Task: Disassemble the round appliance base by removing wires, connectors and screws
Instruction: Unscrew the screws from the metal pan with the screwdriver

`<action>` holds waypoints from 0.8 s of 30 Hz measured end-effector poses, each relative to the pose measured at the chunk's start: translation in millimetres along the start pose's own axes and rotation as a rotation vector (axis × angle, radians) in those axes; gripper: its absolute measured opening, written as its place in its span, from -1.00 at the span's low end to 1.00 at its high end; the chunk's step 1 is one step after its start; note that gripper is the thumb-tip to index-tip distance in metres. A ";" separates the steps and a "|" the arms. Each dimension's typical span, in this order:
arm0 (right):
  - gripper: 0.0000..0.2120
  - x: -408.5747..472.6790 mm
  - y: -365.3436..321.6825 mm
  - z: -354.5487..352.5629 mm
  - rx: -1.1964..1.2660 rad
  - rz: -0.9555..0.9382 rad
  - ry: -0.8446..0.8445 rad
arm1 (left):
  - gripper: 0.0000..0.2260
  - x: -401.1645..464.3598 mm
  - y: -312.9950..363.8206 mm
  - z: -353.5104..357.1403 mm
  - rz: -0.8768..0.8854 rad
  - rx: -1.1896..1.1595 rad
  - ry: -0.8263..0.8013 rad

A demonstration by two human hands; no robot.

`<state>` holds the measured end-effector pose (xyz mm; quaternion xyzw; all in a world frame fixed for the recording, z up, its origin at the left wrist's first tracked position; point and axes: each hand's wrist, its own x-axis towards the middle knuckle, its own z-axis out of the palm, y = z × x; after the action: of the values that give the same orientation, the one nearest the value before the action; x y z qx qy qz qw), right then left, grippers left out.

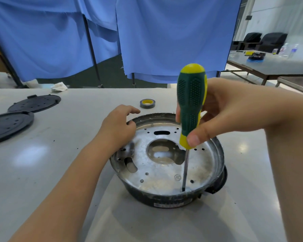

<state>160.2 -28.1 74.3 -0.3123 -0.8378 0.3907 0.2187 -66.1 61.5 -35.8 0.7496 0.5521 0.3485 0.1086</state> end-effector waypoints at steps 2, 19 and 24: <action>-0.72 -2.0 2.1 -3.3 -0.006 0.012 0.031 | -0.67 -7.7 17.6 -7.3 0.047 -0.060 -0.006; -0.70 -6.3 7.7 -7.6 0.060 0.005 -0.006 | -0.82 -63.7 71.0 -6.5 0.052 -0.883 -0.840; -0.73 -7.4 10.8 -11.0 0.021 0.004 -0.013 | -0.85 -63.9 72.9 -6.9 0.035 -0.905 -0.819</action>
<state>175.9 -22.2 71.4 -0.3089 -0.8345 0.4021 0.2158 -25.1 -24.6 -16.6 0.7111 0.2503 0.2337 0.6141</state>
